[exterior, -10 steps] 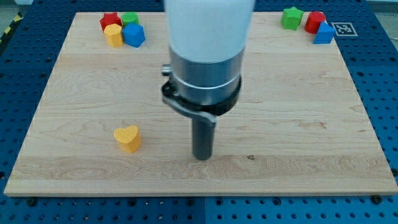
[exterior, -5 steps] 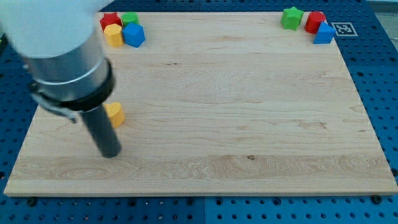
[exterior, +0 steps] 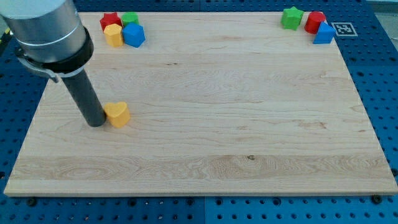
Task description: Place the yellow heart below the green star
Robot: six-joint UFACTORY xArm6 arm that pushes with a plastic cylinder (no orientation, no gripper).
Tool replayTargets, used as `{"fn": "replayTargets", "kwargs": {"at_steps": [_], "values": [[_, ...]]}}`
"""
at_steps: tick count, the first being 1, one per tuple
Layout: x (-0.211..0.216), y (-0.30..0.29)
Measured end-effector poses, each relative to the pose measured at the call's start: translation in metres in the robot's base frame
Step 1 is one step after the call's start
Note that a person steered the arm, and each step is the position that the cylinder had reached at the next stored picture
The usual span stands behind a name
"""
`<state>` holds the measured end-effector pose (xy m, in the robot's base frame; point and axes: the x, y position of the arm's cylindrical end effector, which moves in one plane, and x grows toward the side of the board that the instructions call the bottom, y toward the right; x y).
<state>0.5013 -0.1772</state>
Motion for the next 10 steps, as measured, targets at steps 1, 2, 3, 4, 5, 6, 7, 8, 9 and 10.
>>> {"fn": "replayTargets", "kwargs": {"at_steps": [1, 2, 3, 4, 5, 6, 7, 8, 9, 10], "values": [[-0.011, 0.025], [-0.017, 0.072], [-0.017, 0.116], [-0.02, 0.142], [-0.011, 0.169], [0.005, 0.185], [0.004, 0.189], [-0.025, 0.193], [-0.027, 0.193], [-0.027, 0.193]]}}
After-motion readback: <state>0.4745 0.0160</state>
